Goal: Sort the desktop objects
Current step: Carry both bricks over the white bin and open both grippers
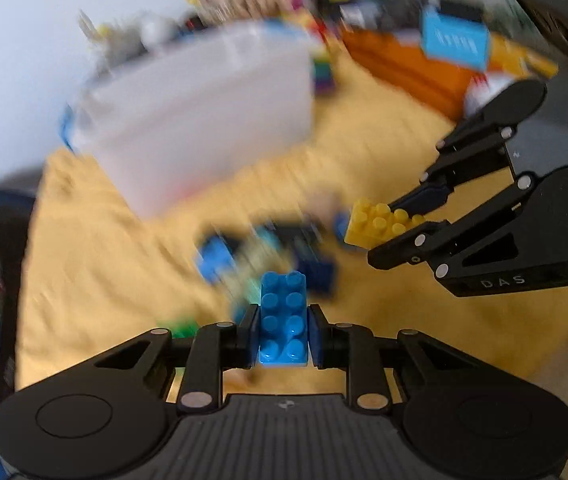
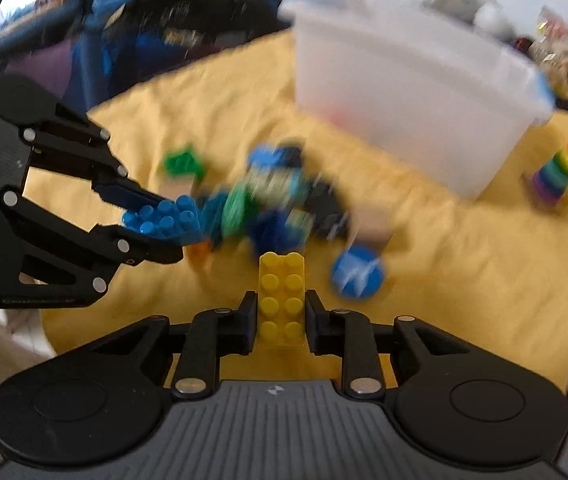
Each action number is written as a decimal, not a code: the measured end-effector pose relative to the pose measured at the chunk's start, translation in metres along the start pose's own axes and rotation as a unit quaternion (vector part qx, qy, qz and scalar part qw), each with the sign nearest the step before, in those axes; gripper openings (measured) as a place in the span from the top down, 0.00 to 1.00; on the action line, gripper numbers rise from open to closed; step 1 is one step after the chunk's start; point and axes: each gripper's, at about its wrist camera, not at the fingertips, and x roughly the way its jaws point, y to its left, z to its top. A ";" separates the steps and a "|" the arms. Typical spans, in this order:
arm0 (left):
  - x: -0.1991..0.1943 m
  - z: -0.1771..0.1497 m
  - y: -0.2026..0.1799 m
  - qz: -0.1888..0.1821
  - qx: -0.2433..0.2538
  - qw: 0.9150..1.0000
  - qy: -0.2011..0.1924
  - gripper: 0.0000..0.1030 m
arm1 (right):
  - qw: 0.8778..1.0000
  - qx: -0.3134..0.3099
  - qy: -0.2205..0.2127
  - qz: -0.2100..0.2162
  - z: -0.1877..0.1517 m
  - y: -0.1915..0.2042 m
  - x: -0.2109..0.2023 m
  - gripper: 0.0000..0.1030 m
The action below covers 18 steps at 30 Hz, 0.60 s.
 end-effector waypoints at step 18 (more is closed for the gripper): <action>0.077 0.165 0.100 0.089 -0.056 0.991 -0.086 0.73 | 0.980 0.078 -0.118 -0.141 0.157 -0.115 0.016 0.74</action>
